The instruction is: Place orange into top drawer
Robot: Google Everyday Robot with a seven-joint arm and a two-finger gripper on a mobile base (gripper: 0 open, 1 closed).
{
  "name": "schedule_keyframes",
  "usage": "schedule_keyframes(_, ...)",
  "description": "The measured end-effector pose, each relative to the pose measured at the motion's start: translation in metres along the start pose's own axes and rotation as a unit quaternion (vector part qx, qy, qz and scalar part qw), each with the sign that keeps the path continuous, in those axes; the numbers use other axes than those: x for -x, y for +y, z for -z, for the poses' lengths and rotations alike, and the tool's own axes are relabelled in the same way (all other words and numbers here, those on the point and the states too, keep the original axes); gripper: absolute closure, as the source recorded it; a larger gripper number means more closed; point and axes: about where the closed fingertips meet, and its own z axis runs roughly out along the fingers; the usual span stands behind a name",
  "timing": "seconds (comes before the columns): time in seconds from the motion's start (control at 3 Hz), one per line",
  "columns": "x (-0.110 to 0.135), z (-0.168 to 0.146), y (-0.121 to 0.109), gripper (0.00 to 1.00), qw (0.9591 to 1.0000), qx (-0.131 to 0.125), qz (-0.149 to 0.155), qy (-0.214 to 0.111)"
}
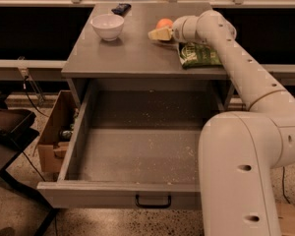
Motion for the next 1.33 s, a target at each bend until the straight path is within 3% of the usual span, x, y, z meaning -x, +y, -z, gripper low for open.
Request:
schedule_keyframes(0.67, 0.016, 0.001, -0.006, 0.65, 0.999, -0.019, 0.001, -0.042)
schedule_keyframes(1.0, 0.019, 0.001, -0.006, 0.9, 0.9988, -0.02, 0.002, -0.045)
schedule_keyframes(1.33, 0.031, 0.001, 0.0, 1.0, 0.9987, -0.012, 0.022, -0.045)
